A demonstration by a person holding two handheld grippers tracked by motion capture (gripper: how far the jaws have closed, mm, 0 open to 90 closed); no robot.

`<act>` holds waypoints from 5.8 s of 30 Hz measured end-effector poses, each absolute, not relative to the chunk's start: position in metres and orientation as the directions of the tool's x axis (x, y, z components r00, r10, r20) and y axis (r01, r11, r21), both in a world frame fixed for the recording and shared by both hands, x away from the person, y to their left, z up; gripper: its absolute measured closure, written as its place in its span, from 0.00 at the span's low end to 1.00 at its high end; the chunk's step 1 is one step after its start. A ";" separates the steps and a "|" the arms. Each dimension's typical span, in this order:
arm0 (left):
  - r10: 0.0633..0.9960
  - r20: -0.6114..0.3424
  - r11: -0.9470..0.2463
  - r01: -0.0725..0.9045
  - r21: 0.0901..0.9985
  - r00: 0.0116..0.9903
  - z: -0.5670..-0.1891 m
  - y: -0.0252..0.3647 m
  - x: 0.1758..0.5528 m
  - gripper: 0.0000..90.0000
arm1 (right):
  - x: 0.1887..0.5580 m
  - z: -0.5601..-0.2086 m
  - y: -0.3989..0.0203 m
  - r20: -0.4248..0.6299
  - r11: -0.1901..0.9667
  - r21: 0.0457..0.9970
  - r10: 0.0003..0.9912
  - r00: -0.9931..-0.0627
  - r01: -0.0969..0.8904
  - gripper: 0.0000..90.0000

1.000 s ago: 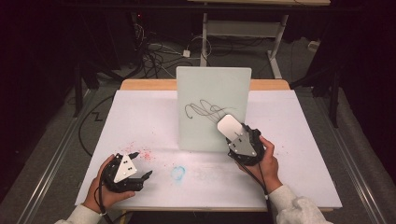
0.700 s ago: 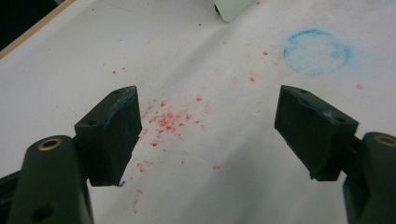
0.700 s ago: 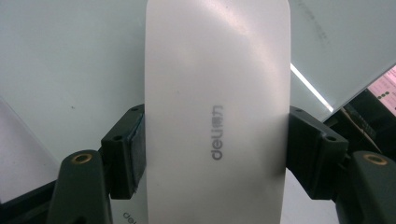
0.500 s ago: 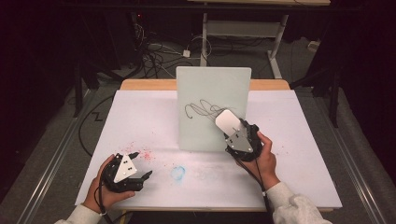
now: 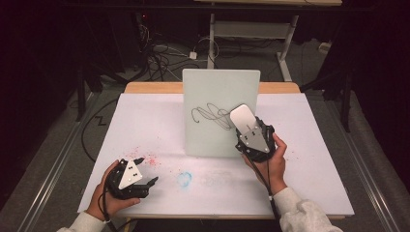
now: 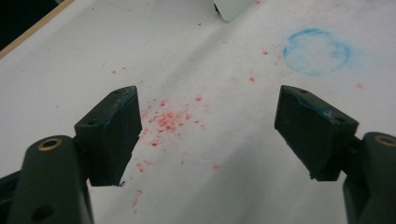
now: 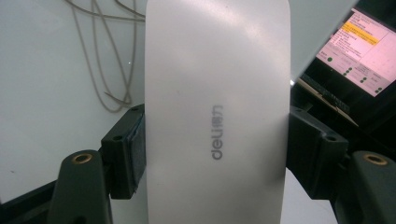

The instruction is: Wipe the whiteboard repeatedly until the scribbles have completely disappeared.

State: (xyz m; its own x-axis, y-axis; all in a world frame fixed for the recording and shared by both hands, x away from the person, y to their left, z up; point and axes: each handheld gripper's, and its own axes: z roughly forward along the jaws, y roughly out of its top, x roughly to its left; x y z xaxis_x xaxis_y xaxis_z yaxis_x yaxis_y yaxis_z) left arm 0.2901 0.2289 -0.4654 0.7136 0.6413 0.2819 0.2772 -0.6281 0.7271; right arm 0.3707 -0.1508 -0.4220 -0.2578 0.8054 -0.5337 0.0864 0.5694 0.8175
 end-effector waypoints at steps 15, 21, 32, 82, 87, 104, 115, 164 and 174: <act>0.638 0.281 -0.626 0.271 0.731 0.717 -0.466 0.229 0.290 0.26 | 0.363 -0.446 -0.111 -0.500 0.550 0.832 0.799 -0.333 0.070 0.34; 0.641 0.277 -0.622 0.273 0.734 0.716 -0.466 0.230 0.290 0.26 | 0.369 -0.430 -0.115 -0.467 0.511 0.857 0.825 -0.319 0.067 0.34; 0.643 0.277 -0.621 0.274 0.734 0.714 -0.465 0.230 0.289 0.26 | 0.374 -0.417 -0.132 -0.426 0.455 0.886 0.875 -0.232 0.091 0.34; 0.644 0.292 -0.634 0.281 0.720 0.707 -0.467 0.230 0.290 0.26 | 0.376 -0.415 -0.103 -0.495 0.520 0.851 0.840 -0.220 0.071 0.35; 0.648 0.296 -0.634 0.282 0.720 0.702 -0.467 0.229 0.290 0.26 | 0.376 -0.416 -0.103 -0.505 0.525 0.848 0.842 -0.190 0.076 0.34; 0.633 0.295 -0.644 0.275 0.714 0.715 -0.468 0.224 0.292 0.26 | 0.358 -0.464 -0.080 -0.579 0.632 0.768 0.756 -0.305 0.107 0.34; 0.631 0.292 -0.642 0.272 0.717 0.718 -0.467 0.224 0.292 0.26 | 0.363 -0.457 -0.048 -0.613 0.660 0.745 0.733 -0.296 0.091 0.34; 0.635 0.278 -0.626 0.270 0.731 0.720 -0.465 0.229 0.286 0.25 | 0.377 -0.419 -0.025 -0.623 0.671 0.734 0.728 -0.285 0.108 0.34; 0.631 0.284 -0.633 0.268 0.726 0.722 -0.466 0.227 0.286 0.25 | 0.364 -0.455 -0.009 -0.714 0.774 0.626 0.617 -0.332 0.093 0.34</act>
